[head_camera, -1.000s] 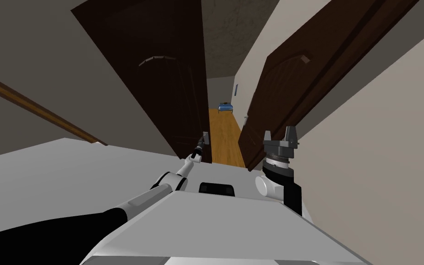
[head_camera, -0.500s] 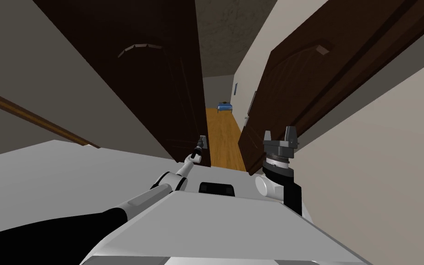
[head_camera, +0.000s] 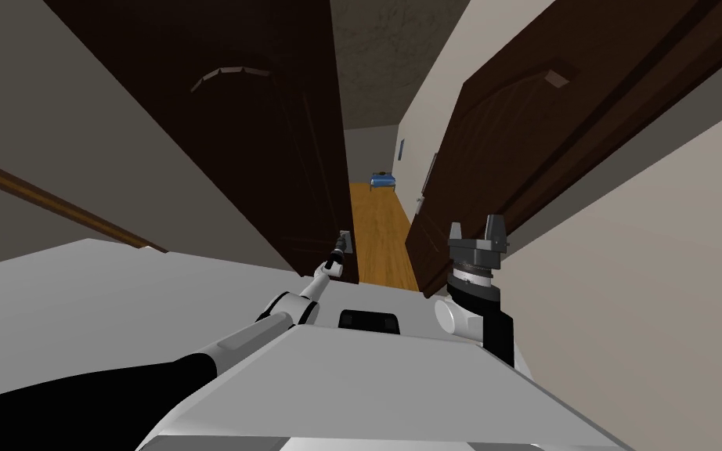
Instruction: Push the door open
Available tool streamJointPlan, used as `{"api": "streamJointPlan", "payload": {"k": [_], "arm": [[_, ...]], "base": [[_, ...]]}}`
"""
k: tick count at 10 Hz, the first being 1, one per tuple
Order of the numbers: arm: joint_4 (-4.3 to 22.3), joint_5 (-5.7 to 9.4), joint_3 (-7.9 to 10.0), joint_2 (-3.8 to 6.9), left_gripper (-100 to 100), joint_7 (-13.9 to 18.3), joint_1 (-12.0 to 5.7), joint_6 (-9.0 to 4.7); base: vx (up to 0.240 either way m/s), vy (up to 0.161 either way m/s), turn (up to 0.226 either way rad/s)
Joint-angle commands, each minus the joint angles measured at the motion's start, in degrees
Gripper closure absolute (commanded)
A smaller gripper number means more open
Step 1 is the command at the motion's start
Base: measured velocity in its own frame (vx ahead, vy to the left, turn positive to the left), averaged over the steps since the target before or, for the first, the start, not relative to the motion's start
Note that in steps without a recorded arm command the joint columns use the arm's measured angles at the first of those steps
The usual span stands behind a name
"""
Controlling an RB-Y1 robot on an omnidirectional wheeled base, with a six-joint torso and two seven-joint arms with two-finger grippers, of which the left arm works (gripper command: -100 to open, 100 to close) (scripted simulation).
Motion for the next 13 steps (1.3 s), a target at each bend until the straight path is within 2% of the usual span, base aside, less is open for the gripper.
{"api": "streamJointPlan", "payload": {"k": [1,3,6,12,13], "arm": [[0.1,0.01,-0.05,-0.09,100,0.0,0.26,-0.02],[0.1,0.17,0.63,0.21,100,-0.2,0.05,-0.03],[0.3,0.37,1.39,0.49,100,-0.5,0.09,-0.05],[1.1,1.31,4.99,1.80,100,-1.7,0.30,-0.14],[1.1,1.31,4.99,1.80,100,-1.7,0.30,-0.14]], "base": [[0.000,0.000,0.000],[0.049,-0.017,0.012],[0.153,-0.056,0.032],[0.193,-0.083,0.048],[0.136,-0.095,0.048]]}}
